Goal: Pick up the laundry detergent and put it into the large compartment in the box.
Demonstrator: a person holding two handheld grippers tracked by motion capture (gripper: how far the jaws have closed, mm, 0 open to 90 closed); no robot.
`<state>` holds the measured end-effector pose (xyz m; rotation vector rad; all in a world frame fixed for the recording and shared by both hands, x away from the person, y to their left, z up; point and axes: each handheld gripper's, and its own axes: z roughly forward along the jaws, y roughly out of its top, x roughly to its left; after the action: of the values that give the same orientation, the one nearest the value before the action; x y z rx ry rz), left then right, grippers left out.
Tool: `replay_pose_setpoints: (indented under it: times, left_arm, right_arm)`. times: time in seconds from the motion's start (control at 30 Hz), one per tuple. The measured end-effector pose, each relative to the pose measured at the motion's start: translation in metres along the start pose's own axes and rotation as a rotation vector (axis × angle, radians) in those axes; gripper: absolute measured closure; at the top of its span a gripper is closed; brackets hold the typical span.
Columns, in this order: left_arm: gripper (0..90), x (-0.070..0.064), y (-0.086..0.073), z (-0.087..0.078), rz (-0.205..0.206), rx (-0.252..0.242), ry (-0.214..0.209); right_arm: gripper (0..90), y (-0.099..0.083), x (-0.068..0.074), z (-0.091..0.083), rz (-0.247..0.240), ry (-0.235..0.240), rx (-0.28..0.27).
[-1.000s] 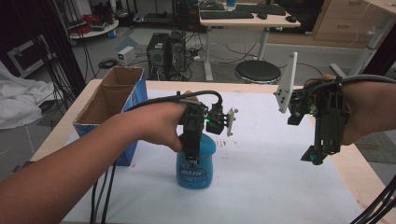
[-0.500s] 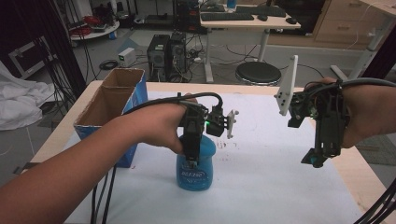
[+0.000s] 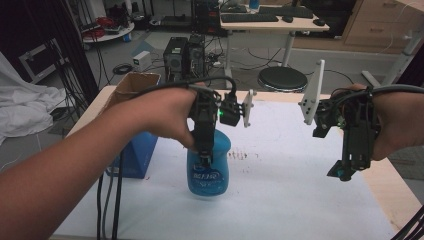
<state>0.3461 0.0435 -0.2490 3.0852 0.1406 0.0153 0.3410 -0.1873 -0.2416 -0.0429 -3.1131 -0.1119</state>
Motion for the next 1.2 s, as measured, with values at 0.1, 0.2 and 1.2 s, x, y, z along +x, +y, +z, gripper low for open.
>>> replay_pose_setpoints:
  times: [0.1, 0.2, 1.2]
  left_arm:
    - [38.0, 0.003, -0.007, -0.019, -0.051, -0.001, -0.006]
    - [38.0, 0.006, -0.015, -0.039, -0.088, 0.007, -0.002]
    - [38.0, 0.065, -0.129, -0.155, -0.743, -0.077, 0.039]
  right_arm:
    - [0.6, 0.002, 0.0, 0.001, -0.009, 0.003, -0.002]
    - [0.6, 0.004, -0.001, 0.001, -0.015, 0.002, -0.001]
    - [0.6, 0.019, -0.008, 0.003, -0.043, 0.005, 0.013]
